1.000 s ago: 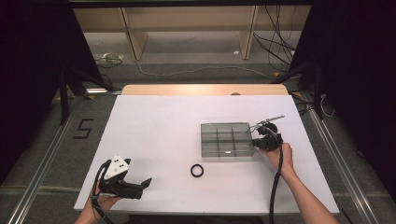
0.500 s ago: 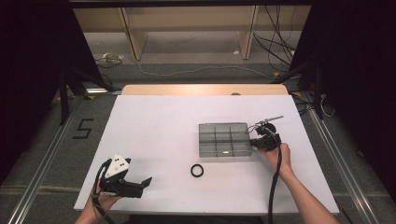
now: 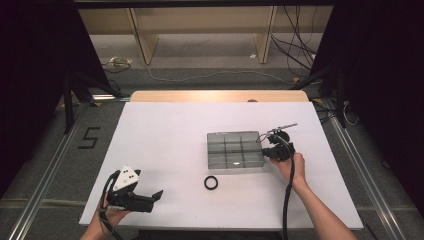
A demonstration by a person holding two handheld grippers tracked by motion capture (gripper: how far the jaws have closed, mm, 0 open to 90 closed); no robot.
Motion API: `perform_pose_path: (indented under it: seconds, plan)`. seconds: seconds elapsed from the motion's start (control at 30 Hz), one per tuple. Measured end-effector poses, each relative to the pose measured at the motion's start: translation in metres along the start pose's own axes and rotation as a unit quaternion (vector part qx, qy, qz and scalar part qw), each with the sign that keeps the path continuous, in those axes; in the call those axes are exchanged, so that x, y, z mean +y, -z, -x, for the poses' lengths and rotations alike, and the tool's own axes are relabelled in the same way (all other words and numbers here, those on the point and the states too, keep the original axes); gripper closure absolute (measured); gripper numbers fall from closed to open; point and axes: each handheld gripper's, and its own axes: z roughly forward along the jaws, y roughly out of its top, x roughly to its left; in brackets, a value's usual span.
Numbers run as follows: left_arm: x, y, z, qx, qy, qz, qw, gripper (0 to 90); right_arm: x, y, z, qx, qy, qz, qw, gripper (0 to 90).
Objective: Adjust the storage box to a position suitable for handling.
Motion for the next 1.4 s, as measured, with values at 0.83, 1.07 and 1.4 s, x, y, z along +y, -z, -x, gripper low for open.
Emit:
perform_pose_path:
  seconds: [0.83, 1.07, 1.4]
  plan:
    - [0.0, 0.001, 0.0, 0.003, -0.003, -0.001, 1.0, 0.0, -0.008, 0.001, -0.021, 0.02, -0.003, -0.016, 0.9997, 90.0]
    - [-0.001, 0.002, 0.0, 0.004, 0.0, -0.002, 1.0, 0.0, -0.003, -0.004, -0.032, 0.021, -0.003, -0.016, 0.9996, 90.0]
    - [-0.001, 0.001, 0.001, 0.005, 0.001, -0.005, 1.0, 0.0, -0.001, -0.008, -0.042, 0.034, 0.0, -0.014, 0.9993, 90.0]
